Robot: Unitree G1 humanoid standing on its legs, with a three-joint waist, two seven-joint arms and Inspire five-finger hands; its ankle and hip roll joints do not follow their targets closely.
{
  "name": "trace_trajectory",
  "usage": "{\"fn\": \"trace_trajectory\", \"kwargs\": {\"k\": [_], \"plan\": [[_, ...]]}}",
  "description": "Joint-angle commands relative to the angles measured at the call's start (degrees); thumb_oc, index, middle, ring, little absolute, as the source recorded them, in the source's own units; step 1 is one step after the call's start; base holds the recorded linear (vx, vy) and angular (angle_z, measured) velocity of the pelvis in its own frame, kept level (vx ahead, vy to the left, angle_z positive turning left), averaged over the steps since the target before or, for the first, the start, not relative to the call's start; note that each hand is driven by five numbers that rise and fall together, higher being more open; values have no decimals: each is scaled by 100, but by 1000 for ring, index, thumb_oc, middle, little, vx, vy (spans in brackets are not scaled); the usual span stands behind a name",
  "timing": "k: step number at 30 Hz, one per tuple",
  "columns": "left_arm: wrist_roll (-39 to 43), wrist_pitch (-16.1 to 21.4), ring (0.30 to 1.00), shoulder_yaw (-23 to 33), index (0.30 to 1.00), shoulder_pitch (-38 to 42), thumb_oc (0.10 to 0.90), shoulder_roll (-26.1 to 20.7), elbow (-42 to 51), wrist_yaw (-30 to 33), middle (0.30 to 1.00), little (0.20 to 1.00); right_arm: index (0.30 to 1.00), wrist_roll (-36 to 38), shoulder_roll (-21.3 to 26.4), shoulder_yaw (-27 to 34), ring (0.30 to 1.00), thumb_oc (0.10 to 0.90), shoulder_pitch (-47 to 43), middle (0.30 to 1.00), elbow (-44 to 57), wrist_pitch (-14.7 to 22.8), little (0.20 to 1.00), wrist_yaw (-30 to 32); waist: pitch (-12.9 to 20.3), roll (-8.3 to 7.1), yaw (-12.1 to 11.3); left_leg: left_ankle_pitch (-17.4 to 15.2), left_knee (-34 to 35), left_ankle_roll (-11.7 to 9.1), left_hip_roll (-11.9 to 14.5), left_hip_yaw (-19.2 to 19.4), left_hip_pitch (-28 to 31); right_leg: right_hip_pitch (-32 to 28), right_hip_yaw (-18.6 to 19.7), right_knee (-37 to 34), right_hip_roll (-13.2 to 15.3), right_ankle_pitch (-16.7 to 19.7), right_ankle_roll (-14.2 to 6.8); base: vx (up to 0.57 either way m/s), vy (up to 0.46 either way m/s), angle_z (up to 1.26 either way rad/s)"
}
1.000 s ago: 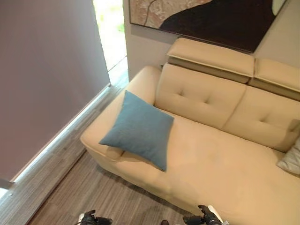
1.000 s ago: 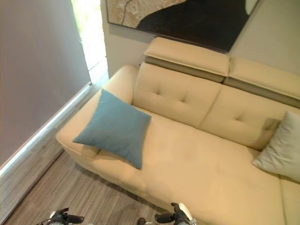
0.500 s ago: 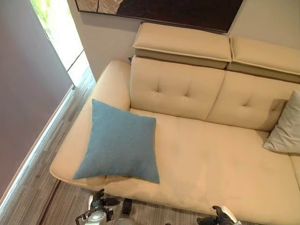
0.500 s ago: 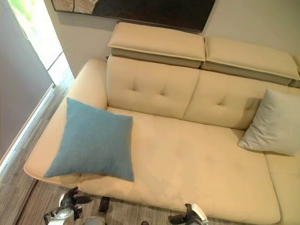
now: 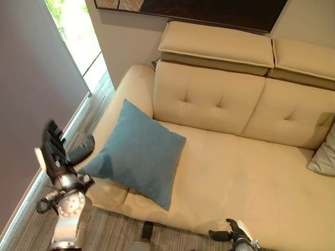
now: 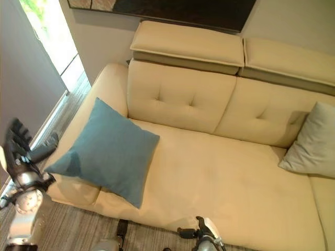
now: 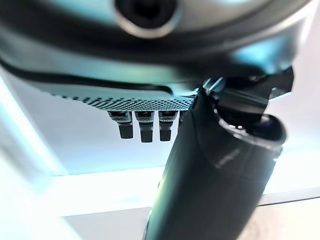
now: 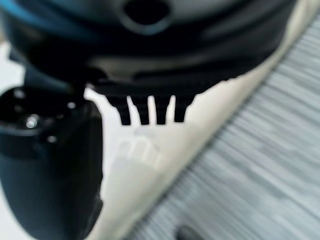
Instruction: Pick up all the scattered cushions and arrange them neatly on the sofa.
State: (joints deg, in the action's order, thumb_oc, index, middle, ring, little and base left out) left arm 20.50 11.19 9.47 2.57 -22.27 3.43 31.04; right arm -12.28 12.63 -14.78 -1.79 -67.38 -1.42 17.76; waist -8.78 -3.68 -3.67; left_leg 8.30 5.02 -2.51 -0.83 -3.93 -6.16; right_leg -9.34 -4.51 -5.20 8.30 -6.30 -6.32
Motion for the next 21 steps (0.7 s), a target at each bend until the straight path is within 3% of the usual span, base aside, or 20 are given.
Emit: {"fn": "trace_trajectory", "kwargs": {"k": [1, 3, 5, 8, 13, 17, 18, 21], "plan": [[71, 621, 900, 224, 900, 109, 800, -149, 185, 42, 900, 900, 900, -22, 303, -81, 900, 800, -34, 900, -56, 38, 900, 115, 301, 26, 83, -723, -402, 11, 122, 4, -183, 264, 5, 449, -90, -189, 7, 30, -26, -2], [146, 597, 900, 238, 900, 100, 800, -182, 145, -3, 900, 900, 900, -21, 319, -86, 900, 800, -34, 900, -50, 26, 900, 99, 294, 49, 95, -718, -373, 10, 127, 14, -151, 256, 16, 429, -93, -178, 9, 9, -11, -3], [353, 373, 900, 59, 900, 308, 800, -516, -512, -207, 900, 900, 900, 21, 402, -80, 900, 800, -72, 900, -68, -21, 900, 22, 304, 147, 173, -677, -276, 2, 152, 87, -72, 237, 4, 338, -105, -128, -5, 12, -10, -2], [58, 258, 900, 55, 900, 403, 800, -566, -893, -22, 900, 900, 900, -40, 415, -116, 900, 800, -121, 900, -105, -53, 900, 34, 314, 163, 203, -658, -191, -10, 158, 109, -11, 212, -8, 259, -113, -102, -16, 15, -7, -3], [-369, -163, 900, -305, 900, 1102, 800, -999, -2294, 30, 900, 900, 900, 175, 492, -72, 900, 800, -147, 900, -105, -50, 900, 68, 345, 225, 367, -609, -62, -14, 189, 171, 14, 279, 30, 228, -116, -43, -54, 5, 2, -3], [339, -324, 900, -610, 900, 1517, 800, -970, -3020, -214, 900, 900, 900, 138, 549, -228, 900, 800, -155, 900, -55, -172, 900, -26, 376, 274, 492, -569, -2, -29, 196, 197, -29, 348, 24, 179, -121, 11, -85, 0, 0, 0], [762, -500, 900, -888, 900, 1748, 800, -1034, -3387, -634, 900, 900, 900, 128, 600, -277, 900, 800, -161, 900, -62, -245, 900, -76, 372, 316, 552, -539, -2, -42, 199, 198, -87, 397, 6, 167, -123, 35, -104, 0, 0, 0], [622, -646, 900, -1073, 900, 1968, 800, -1231, -3644, -753, 900, 900, 900, 133, 590, -331, 900, 800, -170, 900, -55, -296, 900, -120, 389, 337, 596, -542, -2, -51, 198, 200, -133, 443, -8, 142, -119, 57, -117, 2, 3, 1]]}}
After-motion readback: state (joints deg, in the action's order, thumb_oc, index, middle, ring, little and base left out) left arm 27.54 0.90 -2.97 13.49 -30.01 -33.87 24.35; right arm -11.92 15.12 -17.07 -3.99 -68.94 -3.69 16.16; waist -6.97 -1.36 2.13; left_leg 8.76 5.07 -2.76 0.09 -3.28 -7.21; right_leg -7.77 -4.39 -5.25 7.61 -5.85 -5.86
